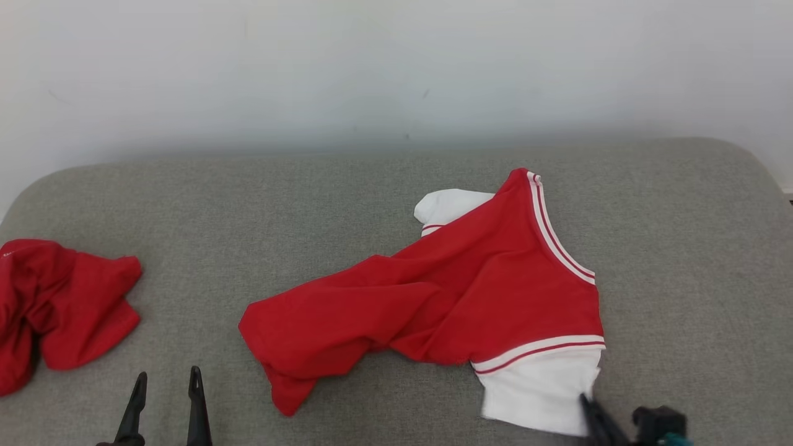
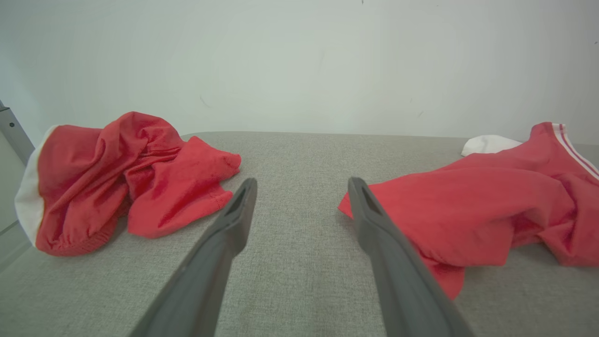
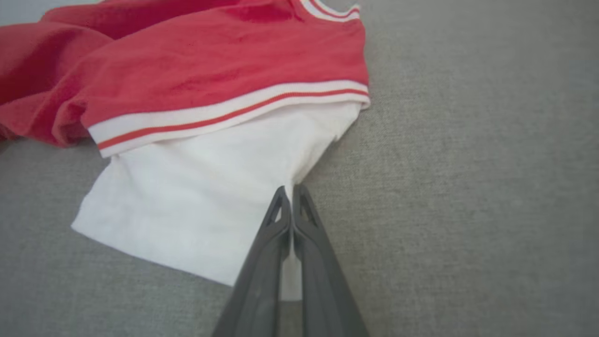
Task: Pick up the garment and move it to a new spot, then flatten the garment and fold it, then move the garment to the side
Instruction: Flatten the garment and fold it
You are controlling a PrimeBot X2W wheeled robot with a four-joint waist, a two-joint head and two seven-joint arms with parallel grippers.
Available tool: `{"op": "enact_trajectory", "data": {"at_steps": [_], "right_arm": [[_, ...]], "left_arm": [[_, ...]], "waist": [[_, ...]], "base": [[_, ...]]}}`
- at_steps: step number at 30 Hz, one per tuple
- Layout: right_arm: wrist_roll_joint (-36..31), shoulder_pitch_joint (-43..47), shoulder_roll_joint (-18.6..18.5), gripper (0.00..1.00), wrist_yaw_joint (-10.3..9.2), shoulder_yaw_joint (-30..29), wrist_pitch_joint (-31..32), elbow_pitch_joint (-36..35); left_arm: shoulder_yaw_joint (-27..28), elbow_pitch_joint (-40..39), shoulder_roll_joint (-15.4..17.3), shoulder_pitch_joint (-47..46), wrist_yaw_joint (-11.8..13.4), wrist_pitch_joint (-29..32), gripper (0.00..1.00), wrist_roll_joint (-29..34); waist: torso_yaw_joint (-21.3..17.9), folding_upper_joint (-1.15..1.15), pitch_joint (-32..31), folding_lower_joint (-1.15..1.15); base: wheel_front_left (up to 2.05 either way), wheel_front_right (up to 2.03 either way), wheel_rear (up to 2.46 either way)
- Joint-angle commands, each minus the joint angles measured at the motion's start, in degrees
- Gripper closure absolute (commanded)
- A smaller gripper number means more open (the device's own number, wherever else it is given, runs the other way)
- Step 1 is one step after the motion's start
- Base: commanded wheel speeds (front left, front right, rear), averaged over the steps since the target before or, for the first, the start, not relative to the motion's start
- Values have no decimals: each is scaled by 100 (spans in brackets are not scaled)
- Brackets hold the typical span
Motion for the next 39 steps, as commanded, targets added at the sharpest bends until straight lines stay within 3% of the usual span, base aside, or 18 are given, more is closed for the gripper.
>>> {"op": "enact_trajectory", "data": {"at_steps": [1, 10, 20, 21, 22, 31, 39], "right_arm": [[1, -39, -164, 100, -14, -170, -76, -68], [65, 201, -699, 100, -14, -837, -43, -583], [-30, 589, -802, 100, -14, -1509, 428, -1205], [-58, 593, -774, 95, -14, -1511, 454, -1251], [-84, 588, -758, 0, -14, -1489, 450, -1315], [-640, 591, -615, 0, -14, -1840, 27, -2081], [-553, 662, -349, 0, -14, -1169, -235, -2848]], "left_arm": [[23, -7, -17, 40, 20, -19, 0, 1], [36, 20, -20, 87, 40, -19, 0, -91], [-41, 58, -20, 14, 76, -19, 0, -220], [-41, 64, -20, 9, 75, -19, 0, -225], [-42, 68, -19, 2, 72, -19, 0, -231], [-40, 66, -20, 33, 75, -19, 0, -237], [-172, 140, -21, -38, 20, -19, 0, -202]], "waist": [[-50, 0, -11, 0], [-201, 0, -26, 0], [-240, 0, 38, 0], [-239, 0, 40, 0], [-236, 0, 42, 0], [-224, 0, 12, 0], [-197, 0, 0, 0]], "base": [[0, 0, 0], [0, 0, 0], [0, 0, 0], [0, 0, 0], [0, 0, 0], [0, 0, 0], [0, 0, 0]]}}
